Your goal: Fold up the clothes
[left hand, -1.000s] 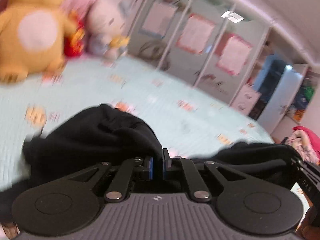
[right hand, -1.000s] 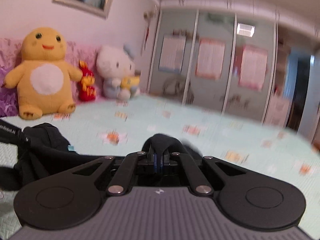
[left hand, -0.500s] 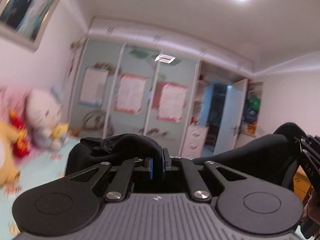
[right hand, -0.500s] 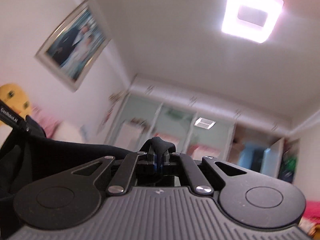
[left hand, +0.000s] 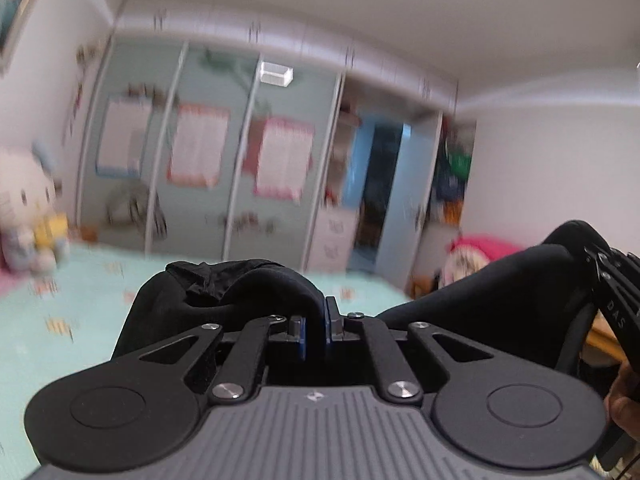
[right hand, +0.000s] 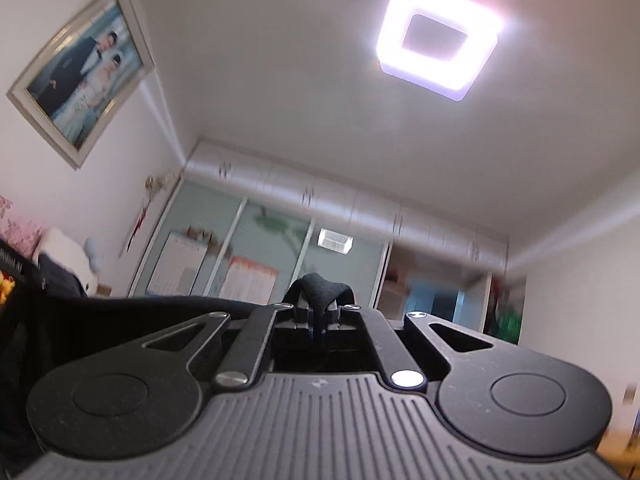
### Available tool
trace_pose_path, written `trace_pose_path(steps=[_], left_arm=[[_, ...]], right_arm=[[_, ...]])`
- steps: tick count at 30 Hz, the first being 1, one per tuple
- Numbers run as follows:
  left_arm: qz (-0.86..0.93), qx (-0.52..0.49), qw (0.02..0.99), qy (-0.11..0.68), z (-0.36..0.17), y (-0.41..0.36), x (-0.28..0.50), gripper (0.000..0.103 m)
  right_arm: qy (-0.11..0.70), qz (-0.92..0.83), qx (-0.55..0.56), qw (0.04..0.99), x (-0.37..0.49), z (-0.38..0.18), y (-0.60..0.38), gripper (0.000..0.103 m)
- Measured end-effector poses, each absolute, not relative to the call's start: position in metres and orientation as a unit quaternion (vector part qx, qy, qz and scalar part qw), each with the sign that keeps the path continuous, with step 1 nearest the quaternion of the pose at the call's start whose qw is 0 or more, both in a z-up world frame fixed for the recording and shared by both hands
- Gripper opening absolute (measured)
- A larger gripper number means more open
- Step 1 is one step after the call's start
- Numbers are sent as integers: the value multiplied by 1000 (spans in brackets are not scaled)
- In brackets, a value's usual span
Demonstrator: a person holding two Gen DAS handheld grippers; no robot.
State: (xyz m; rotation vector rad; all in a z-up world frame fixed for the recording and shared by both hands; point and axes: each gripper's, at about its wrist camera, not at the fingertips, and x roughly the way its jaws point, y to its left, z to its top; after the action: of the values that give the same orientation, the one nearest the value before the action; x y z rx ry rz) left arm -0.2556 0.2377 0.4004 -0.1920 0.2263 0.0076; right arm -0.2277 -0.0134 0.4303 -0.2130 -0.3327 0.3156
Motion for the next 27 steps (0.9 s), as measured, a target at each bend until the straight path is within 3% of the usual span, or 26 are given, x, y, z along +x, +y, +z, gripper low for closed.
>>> trace_pose_path(steps=[11,20,27], left_arm=[[49,-69,959,270,235,248,-172,7],[110,19,932,344,155,258,-143,8],[135,48,916,374,117,260,-147,8]], right_arm=[[45,175,-52,982,-149,261,13,2],[220,194,-7,956,-115,145,34,2],[288,204,15,936,-117,90,48,2]])
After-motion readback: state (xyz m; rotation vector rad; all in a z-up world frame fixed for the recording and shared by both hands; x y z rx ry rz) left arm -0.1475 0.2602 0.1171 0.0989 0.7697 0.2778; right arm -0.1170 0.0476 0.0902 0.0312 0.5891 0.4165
